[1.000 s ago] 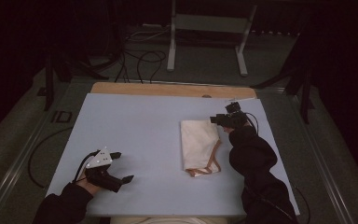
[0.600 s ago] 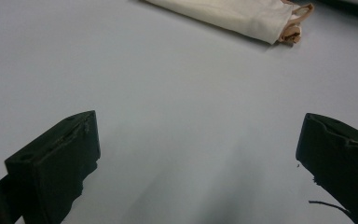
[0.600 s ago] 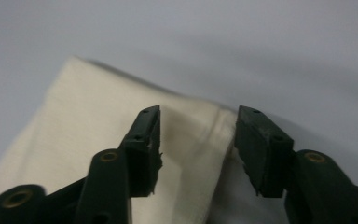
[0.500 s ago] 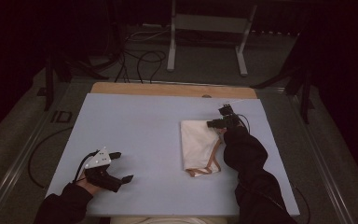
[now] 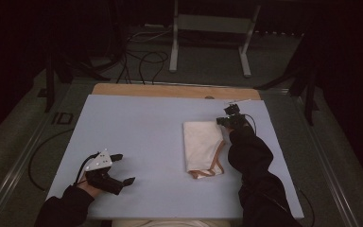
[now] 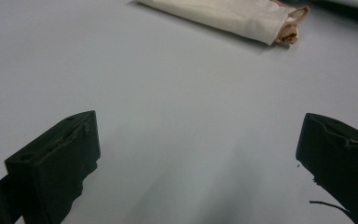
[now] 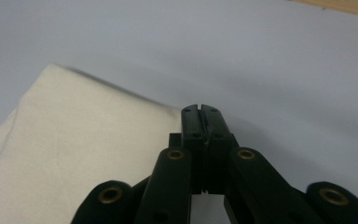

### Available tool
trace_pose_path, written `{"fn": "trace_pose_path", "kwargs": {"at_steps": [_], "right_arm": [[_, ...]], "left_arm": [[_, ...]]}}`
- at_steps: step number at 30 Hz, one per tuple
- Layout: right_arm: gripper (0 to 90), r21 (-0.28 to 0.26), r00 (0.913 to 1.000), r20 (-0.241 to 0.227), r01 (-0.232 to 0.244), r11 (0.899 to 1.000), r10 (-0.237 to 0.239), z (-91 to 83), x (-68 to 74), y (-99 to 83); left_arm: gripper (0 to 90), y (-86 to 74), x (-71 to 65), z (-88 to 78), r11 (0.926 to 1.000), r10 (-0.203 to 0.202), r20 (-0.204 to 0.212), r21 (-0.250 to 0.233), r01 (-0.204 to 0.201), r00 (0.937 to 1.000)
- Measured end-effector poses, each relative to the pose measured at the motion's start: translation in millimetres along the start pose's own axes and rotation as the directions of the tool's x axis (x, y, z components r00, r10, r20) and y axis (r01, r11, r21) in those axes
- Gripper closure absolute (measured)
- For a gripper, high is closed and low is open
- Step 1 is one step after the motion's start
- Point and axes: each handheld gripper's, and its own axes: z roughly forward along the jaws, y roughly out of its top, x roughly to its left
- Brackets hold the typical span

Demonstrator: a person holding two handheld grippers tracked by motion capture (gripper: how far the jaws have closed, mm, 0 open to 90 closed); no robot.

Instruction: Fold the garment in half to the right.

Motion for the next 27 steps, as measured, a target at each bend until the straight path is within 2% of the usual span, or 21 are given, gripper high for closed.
{"fn": "trace_pose_path", "kwargs": {"at_steps": [3, 6, 16, 24, 27], "right_arm": [[89.8, -0.002, 0.999, 0.044, -0.004, 1.0, 0.004, -1.0, -1.0, -1.0], [89.8, 0.015, 0.9985, 0.054, -0.011, 1.0, 0.01, 1.9, -2.8, -3.3], [89.0, 0.058, 0.9985, 0.052, -0.021, 0.998, 0.018, 16.9, -5.7, -14.8], [85.8, 0.066, 0.998, 0.063, -0.003, 0.998, -0.001, 16.9, -3.3, -13.1], [79.6, 0.043, 0.9981, 0.061, 0.0, 0.999, -0.002, 9.7, -1.2, -9.2]], "left_arm": [[0.5, -0.2, 0.4, -0.4, 1.0, -0.001, 0.0, -0.002, 0.001, 1.0], [0.5, 0.0, 0.5, -0.7, 1.0, 0.001, 0.0, -0.003, -0.001, 1.0], [0.5, -0.5, 0.3, -0.2, 1.0, 0.002, -0.002, 0.001, -0.002, 1.0], [0.5, -0.4, 0.3, -0.3, 1.0, 0.001, -0.004, 0.001, -0.001, 1.0], [0.5, -0.6, 0.5, -0.4, 1.0, 0.0, -0.005, 0.001, 0.0, 1.0]]}}
